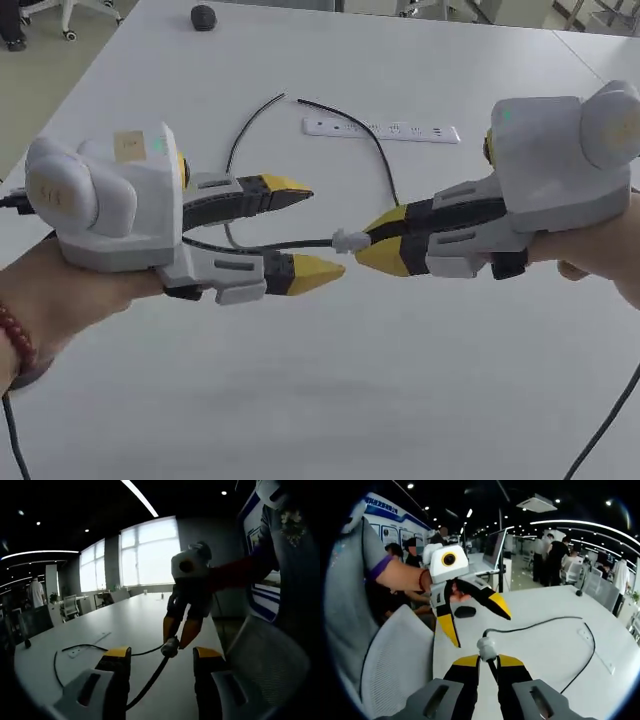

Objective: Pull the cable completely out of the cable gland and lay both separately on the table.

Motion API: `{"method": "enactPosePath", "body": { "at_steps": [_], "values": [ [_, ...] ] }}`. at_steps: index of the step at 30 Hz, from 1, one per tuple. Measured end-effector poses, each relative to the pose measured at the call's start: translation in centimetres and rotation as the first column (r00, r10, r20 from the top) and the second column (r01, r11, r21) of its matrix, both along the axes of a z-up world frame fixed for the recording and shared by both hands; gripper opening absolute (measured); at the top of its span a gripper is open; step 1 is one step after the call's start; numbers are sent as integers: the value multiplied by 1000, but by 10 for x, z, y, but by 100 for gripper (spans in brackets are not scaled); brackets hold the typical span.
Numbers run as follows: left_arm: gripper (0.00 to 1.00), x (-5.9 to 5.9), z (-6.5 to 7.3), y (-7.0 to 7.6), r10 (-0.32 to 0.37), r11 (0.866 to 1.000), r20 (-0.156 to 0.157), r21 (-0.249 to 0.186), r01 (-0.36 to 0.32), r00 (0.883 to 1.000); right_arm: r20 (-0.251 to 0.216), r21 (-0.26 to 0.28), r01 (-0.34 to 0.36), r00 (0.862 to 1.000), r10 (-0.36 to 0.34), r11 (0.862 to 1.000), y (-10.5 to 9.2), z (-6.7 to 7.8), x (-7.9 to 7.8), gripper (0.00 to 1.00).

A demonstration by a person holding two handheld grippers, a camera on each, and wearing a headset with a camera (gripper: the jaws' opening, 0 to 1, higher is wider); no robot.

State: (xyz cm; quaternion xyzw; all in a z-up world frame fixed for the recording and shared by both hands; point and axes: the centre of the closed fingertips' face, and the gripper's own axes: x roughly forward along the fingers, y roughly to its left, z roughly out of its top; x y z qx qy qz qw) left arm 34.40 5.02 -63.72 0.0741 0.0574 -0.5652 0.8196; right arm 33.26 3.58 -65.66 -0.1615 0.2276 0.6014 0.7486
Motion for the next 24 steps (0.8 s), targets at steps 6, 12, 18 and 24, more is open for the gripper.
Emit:
{"method": "enactPosePath", "body": {
  "at_steps": [6, 12, 18, 24],
  "values": [
    [45, -10, -2, -11, -75, 997, 20, 23, 75, 997, -10, 3, -6, 1000, 6, 1000, -2, 2, -4, 8],
    [35, -23, -10, -24, -154, 987, 26, 44, 153, 988, -24, -4, -13, 1000, 12, 1000, -4, -2, -9, 8],
    [30, -24, -6, -27, -164, 986, 32, 30, 163, 986, -41, 13, -14, 999, 14, 1000, -8, 1, -15, 8],
    [26, -27, -5, -29, -176, 984, 39, 28, 175, 984, -50, 21, -19, 999, 20, 1000, -10, 2, -18, 8]
  ]
}}
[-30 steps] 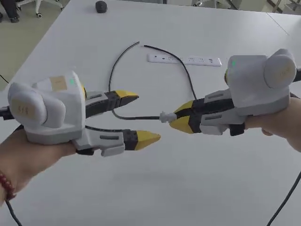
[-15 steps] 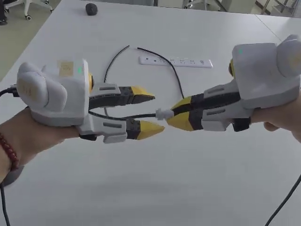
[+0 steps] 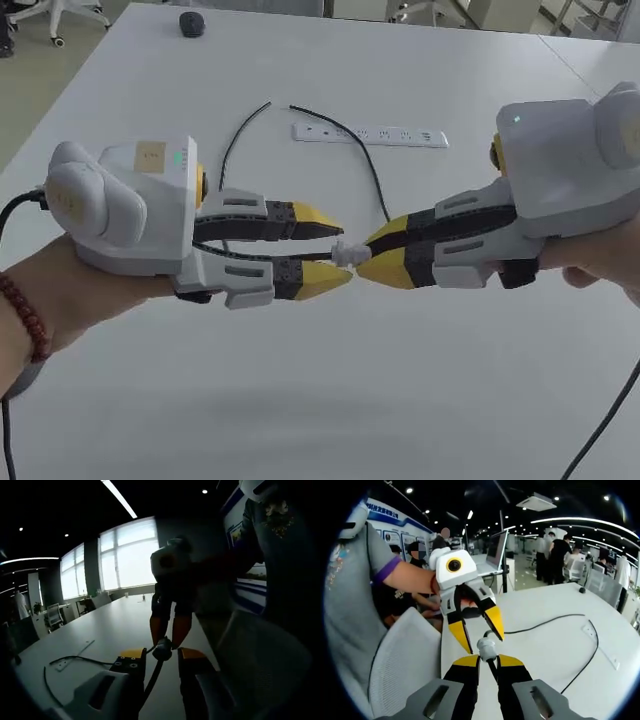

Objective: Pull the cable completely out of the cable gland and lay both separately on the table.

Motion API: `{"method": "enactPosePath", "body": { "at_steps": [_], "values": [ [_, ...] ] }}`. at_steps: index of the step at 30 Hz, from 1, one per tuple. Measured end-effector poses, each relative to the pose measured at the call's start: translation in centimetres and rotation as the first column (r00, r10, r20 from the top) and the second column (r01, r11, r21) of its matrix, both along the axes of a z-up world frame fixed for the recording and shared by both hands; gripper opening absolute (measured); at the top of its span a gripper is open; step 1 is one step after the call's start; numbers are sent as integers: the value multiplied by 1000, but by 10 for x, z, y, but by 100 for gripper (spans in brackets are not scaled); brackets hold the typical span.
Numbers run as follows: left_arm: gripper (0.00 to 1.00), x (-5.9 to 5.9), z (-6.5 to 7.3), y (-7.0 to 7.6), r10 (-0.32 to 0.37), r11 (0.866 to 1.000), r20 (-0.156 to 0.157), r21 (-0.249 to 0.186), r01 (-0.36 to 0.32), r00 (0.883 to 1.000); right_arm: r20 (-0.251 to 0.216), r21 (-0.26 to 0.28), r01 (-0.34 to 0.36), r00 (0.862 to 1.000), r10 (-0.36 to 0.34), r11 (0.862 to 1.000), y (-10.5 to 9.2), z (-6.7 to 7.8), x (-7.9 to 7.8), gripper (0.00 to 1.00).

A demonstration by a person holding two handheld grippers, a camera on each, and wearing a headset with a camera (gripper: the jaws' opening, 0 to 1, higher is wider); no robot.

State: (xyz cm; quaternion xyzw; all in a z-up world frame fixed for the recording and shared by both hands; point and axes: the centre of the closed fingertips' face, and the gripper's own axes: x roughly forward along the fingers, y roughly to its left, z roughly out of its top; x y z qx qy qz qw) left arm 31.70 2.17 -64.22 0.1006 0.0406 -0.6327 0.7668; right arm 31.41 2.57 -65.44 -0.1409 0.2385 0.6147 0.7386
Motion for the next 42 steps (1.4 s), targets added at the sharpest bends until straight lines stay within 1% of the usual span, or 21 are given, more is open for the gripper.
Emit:
{"method": "enactPosePath", "body": {
  "at_steps": [1, 2, 4, 7, 12, 14, 16, 18, 19, 22, 23, 26, 28, 31, 32, 35, 36, 38, 40, 41, 42],
  "values": [
    [25, -2, 0, -1, -7, 1000, -1, 2, 7, 1000, -4, 0, -5, 1000, 5, 1000, 0, -1, -2, 8],
    [25, -3, -1, -2, -12, 1000, 11, 5, 11, 1000, -7, 2, -7, 1000, 7, 1000, 0, -1, -2, 8],
    [24, -4, -2, -3, -22, 1000, 6, 7, 22, 1000, -10, 4, -9, 1000, 9, 1000, 1, -1, -3, 8],
    [23, -6, -4, -4, -33, 999, 12, 17, 33, 999, -12, 5, -16, 1000, 16, 1000, 1, -1, -5, 8],
    [18, -6, -3, -4, -33, 999, 23, 15, 33, 999, -22, 9, -26, 999, 27, 1000, 0, -1, -8, 8],
    [18, -6, -2, -4, -35, 999, 22, 13, 35, 999, -24, 12, -25, 999, 26, 1000, 0, -1, -7, 8],
    [18, -6, -2, -4, -37, 999, 31, 15, 37, 999, -25, 13, -28, 999, 28, 1000, 0, 0, -7, 8],
    [18, -6, -2, -4, -35, 999, 26, 16, 35, 999, -26, 14, -29, 999, 29, 999, 0, 0, -7, 8],
    [17, -6, -2, -4, -38, 999, 34, 21, 37, 999, -29, 16, -29, 999, 29, 999, 0, 0, -7, 8],
    [17, -6, -1, -3, -41, 999, 33, 21, 40, 999, -39, 28, -29, 999, 30, 999, 0, 1, -8, 8],
    [17, -6, -1, -3, -40, 999, 24, 16, 39, 999, -41, 31, -29, 999, 31, 999, 0, 1, -8, 8],
    [17, -6, 0, -2, -36, 999, 25, 18, 35, 999, -47, 42, -26, 999, 28, 999, -1, 2, -8, 7],
    [17, -6, 0, -2, -39, 999, 17, 20, 38, 999, -54, 47, -27, 998, 30, 999, 0, 3, -8, 8],
    [17, -6, 0, -1, -42, 999, 23, 28, 41, 999, -58, 56, -27, 998, 31, 998, 0, 3, -8, 8],
    [17, -6, 1, -1, -41, 999, 24, 24, 41, 999, -75, 74, -20, 997, 25, 997, 1, 5, -8, 8],
    [16, -6, 5, 1, -45, 999, 35, 15, 44, 998, -91, 98, -21, 995, 30, 995, 2, 9, -8, 8],
    [16, -6, 6, 1, -46, 999, 40, 14, 45, 998, -89, 96, -23, 996, 31, 995, 2, 9, -8, 8],
    [16, -6, 6, 1, -52, 998, 39, 22, 52, 998, -81, 85, -38, 996, 45, 996, 3, 9, -9, 8],
    [16, -5, 6, 2, -52, 998, 41, 27, 51, 998, -57, 75, -52, 997, 56, 996, 5, 10, -8, 9],
    [16, -6, 6, 3, -56, 998, 47, 30, 55, 997, -61, 69, -56, 996, 60, 996, 5, 10, -8, 9],
    [16, -6, 6, 3, -58, 998, 49, 31, 56, 997, -52, 63, -64, 996, 67, 996, 6, 10, -8, 9]
  ]
}}
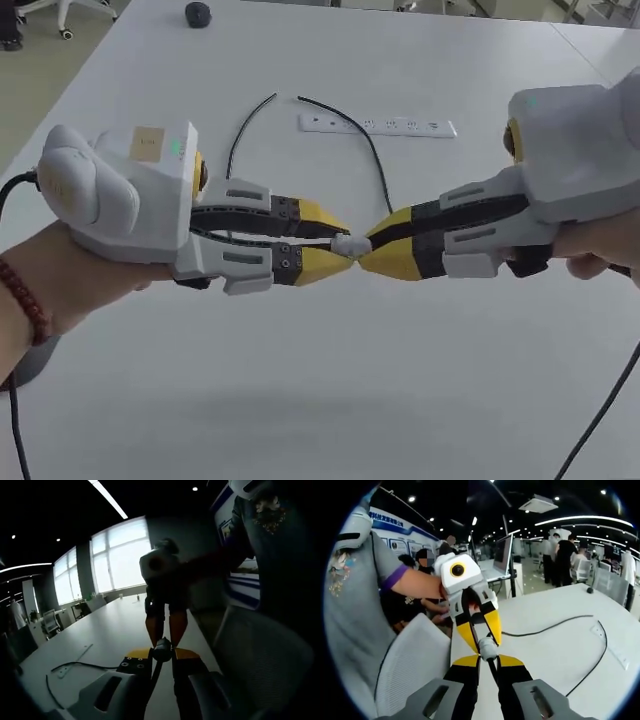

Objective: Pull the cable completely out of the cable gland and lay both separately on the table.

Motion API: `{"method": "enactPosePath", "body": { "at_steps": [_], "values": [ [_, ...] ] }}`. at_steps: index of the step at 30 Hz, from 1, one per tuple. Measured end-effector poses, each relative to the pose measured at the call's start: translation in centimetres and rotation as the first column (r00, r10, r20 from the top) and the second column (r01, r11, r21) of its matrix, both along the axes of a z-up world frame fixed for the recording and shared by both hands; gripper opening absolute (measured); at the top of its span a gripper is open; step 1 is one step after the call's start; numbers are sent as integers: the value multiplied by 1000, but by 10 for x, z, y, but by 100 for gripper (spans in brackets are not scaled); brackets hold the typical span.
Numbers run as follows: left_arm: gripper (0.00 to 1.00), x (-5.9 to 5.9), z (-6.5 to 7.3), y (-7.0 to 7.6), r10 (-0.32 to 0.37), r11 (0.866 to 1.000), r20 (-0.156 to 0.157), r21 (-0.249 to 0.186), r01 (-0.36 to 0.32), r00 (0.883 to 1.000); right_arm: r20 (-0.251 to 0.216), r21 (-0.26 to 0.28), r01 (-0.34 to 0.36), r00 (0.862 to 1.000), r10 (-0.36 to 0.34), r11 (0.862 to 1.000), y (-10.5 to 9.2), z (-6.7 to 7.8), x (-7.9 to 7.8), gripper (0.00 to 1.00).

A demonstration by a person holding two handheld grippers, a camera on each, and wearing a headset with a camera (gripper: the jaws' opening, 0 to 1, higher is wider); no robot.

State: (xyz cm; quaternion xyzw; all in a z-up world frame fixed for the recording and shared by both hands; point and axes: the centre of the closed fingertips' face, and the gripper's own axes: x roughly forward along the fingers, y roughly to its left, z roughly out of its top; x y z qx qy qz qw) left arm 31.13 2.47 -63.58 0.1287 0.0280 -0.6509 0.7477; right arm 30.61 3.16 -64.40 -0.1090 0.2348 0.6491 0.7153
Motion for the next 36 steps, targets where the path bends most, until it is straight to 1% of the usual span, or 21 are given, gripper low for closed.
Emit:
{"method": "enactPosePath", "body": {
  "at_steps": [3, 4, 6, 8, 9, 10, 11, 16, 17, 18, 19, 20, 21, 22, 26, 29, 33, 36],
  "values": [
    [16, 1, 1, 2, 1, 1000, 11, 1, -1, 1000, -5, 2, -8, 1000, 8, 1000, 1, 2, 2, 9],
    [16, 1, 1, 2, -1, 1000, 17, 5, 1, 1000, -15, 10, -10, 1000, 10, 1000, 2, 3, 3, 9],
    [16, 0, 2, 2, -8, 1000, 27, 8, 8, 1000, -23, 6, -24, 999, 25, 1000, 4, 4, 3, 9],
    [16, -1, 0, 2, -19, 1000, 48, 25, 18, 999, -41, 6, -36, 998, 36, 999, 6, 5, 3, 9],
    [16, -1, 0, 3, -20, 1000, 50, 25, 18, 999, -49, 8, -39, 998, 39, 999, 5, 4, 6, 9],
    [16, -1, 1, 3, -20, 999, 55, 26, 19, 998, -80, 2, -37, 996, 37, 999, 4, 2, 8, 9],
    [16, -1, 1, 3, -20, 999, 59, 27, 19, 998, -85, 6, -41, 996, 41, 999, 4, 2, 8, 9],
    [16, -2, 1, 2, -27, 999, 66, 28, 25, 997, -101, 4, -59, 993, 59, 998, 4, 1, 8, 10],
    [16, -2, 1, 2, -26, 999, 66, 27, 24, 997, -101, 1, -56, 993, 56, 998, 5, 0, 9, 12],
    [16, -2, 2, 2, -28, 999, 66, 22, 27, 997, -103, -17, -65, 993, 63, 998, 4, -4, 8, 14],
    [16, -2, 3, 2, -27, 1000, 65, 17, 26, 998, -118, -23, -91, 989, 88, 996, 4, -6, 4, 13],
    [16, 0, 3, 2, -21, 1000, 58, 15, 20, 998, -109, -24, -82, 991, 79, 996, 4, -6, 5, 12],
    [16, 0, 2, 2, -23, 999, 59, 25, 22, 998, -99, -25, -80, 992, 77, 996, 4, -5, 6, 10],
    [16, 0, 0, 1, -27, 999, 68, 31, 25, 997, -105, -31, -81, 991, 78, 996, 4, -6, 7, 10],
    [16, -1, 0, 1, -33, 999, 66, 31, 31, 997, -106, -43, -95, 990, 91, 995, 3, -8, 5, 9],
    [16, -1, -3, 0, -36, 998, 72, 45, 33, 997, -109, -50, -95, 990, 89, 994, 4, -11, 6, 10],
    [16, -1, -3, 0, -41, 998, 69, 44, 38, 997, -118, -50, -102, 988, 95, 994, 4, -10, 5, 9],
    [16, 0, -5, 1, -36, 998, 72, 53, 32, 997, -91, -67, -108, 991, 102, 992, 5, -11, 5, 9]
  ]
}}
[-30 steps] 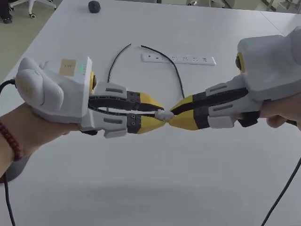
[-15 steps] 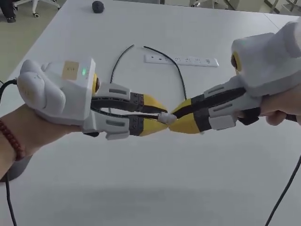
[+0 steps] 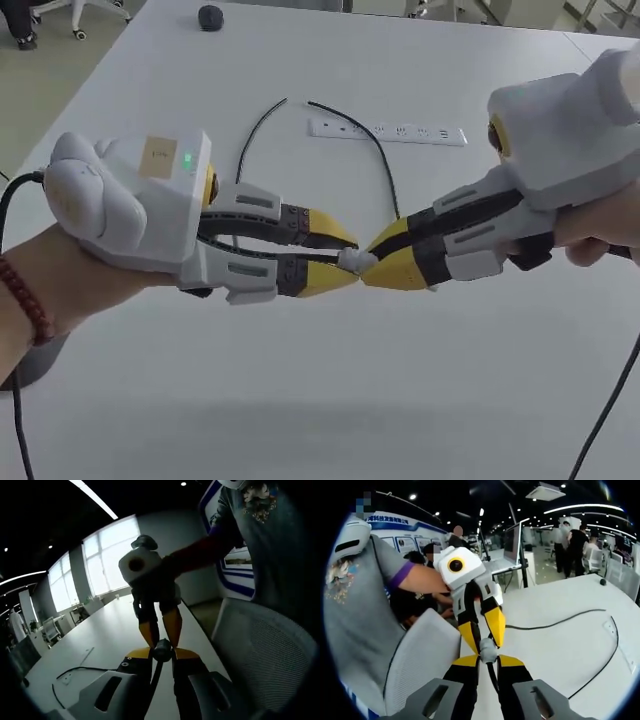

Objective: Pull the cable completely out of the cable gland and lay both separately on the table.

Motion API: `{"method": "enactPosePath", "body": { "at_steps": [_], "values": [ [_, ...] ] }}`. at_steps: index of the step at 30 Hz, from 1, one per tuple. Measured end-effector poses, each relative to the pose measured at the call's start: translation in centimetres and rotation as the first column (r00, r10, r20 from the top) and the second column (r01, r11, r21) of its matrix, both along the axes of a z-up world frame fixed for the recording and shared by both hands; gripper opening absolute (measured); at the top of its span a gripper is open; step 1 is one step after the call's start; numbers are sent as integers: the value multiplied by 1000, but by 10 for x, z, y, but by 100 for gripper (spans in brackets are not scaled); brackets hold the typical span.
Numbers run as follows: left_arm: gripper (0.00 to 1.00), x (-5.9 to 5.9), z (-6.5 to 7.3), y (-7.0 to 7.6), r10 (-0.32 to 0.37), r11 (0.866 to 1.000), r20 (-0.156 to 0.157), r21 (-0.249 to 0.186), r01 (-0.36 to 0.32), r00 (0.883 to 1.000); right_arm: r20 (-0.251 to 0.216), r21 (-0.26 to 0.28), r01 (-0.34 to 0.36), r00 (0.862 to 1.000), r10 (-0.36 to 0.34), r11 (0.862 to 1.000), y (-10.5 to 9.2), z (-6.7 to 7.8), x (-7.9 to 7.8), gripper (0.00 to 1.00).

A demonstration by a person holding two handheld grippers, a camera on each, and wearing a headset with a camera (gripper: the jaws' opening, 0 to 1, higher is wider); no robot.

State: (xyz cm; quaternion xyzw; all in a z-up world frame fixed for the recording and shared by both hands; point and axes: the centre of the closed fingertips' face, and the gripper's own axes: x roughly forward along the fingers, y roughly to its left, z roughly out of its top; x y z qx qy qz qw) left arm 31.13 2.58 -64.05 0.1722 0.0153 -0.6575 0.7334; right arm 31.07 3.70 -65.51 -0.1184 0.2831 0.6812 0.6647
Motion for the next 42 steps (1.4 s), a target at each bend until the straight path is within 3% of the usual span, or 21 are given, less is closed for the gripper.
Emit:
{"method": "enactPosePath", "body": {
  "at_steps": [4, 9, 10, 12, 13, 15, 17, 21, 22, 24, 28, 32, 35, 37, 38, 39, 41, 42],
  "values": [
    [16, 3, -2, 2, 23, 1000, -17, 2, -23, 1000, 85, -20, -7, 996, 9, 1000, 1, -1, 3, 8],
    [16, 5, -3, 3, 46, 999, -54, -5, -46, 997, 154, -31, -6, 988, 10, 1000, 2, -1, 1, 8],
    [16, 6, -3, 3, 56, 998, -74, -9, -57, 996, 185, -35, -8, 983, 14, 999, 2, 0, 2, 8],
    [16, 7, -3, 3, 65, 998, -100, -11, -67, 993, 204, -37, -5, 979, 12, 999, 2, 0, 2, 8],
    [16, 7, -4, 4, 68, 998, -103, -8, -69, 992, 226, -36, -4, 974, 12, 999, 3, 1, 2, 8],
    [16, 8, -7, 4, 84, 996, -164, -9, -86, 983, 255, -45, -3, 967, 15, 999, 2, 1, 3, 8],
    [16, 9, -7, 4, 93, 995, -164, -16, -97, 982, 294, -56, -4, 955, 20, 998, 3, 1, 3, 8],
    [16, 6, -8, 4, 90, 996, -162, -9, -93, 983, 291, -63, -8, 956, 26, 998, 2, -1, 1, 7],
    [16, 4, -7, 4, 77, 997, -129, -9, -79, 989, 276, -59, -8, 961, 24, 998, 2, 0, -1, 7],
    [15, 3, -6, 4, 79, 996, -149, -14, -82, 986, 266, -55, -9, 964, 23, 998, 2, 0, -2, 7],
    [15, 5, -6, 5, 99, 994, -201, -23, -106, 975, 303, -67, -17, 952, 37, 998, 3, 1, -4, 7],
    [15, 5, -9, 5, 116, 992, -226, -12, -122, 967, 401, -115, -43, 912, 86, 992, 3, -2, -3, 6],
    [15, 5, -11, 6, 124, 991, -245, -9, -130, 962, 433, -127, -52, 895, 102, 991, 4, -3, -4, 6],
    [15, 6, -10, 6, 133, 990, -261, -16, -142, 956, 474, -136, -56, 873, 114, 989, 4, -3, -2, 6],
    [15, 7, -10, 6, 135, 989, -265, -16, -144, 955, 477, -136, -54, 872, 113, 989, 4, -3, -3, 6],
    [15, 7, -10, 7, 139, 989, -266, -16, -148, 954, 509, -143, -57, 852, 123, 988, 4, -1, 0, 6],
    [15, 9, -9, 7, 145, 988, -277, -17, -156, 950, 533, -147, -57, 836, 128, 987, 4, -1, 0, 6],
    [15, 9, -8, 7, 151, 986, -285, -21, -163, 946, 556, -151, -58, 820, 133, 987, 4, 0, 1, 6]
  ]
}}
